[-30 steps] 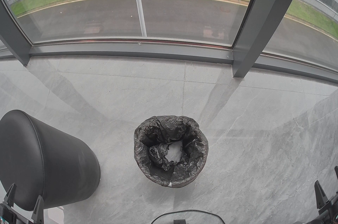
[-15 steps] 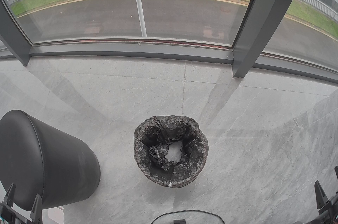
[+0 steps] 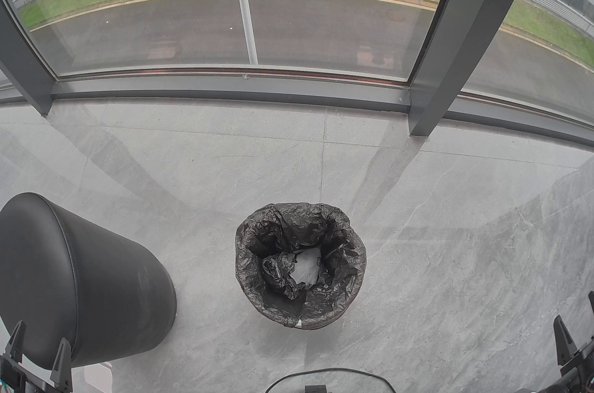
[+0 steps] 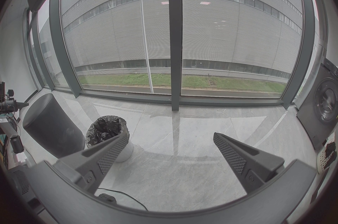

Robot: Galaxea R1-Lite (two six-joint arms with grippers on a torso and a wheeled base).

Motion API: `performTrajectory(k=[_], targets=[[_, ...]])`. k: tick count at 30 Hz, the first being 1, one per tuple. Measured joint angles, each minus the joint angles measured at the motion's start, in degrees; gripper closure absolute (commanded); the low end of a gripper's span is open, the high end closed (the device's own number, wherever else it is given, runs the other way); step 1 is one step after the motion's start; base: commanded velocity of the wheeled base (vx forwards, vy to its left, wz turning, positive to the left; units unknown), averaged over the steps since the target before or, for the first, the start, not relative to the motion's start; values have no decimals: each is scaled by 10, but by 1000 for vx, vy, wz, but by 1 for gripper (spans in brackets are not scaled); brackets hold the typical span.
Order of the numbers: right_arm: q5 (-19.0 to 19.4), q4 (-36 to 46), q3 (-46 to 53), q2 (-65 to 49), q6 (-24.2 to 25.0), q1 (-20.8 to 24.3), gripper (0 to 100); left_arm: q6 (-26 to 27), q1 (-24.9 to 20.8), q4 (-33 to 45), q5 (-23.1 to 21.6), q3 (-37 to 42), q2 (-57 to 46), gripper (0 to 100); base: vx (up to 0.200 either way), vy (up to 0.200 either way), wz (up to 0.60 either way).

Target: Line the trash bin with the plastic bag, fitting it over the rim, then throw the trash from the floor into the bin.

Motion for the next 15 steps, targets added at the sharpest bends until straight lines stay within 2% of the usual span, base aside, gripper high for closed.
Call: performTrajectory(k=[15], targets=[[-3,0,0,1,4,0,0,0,0,0,0,0,1,0,0,0,0]])
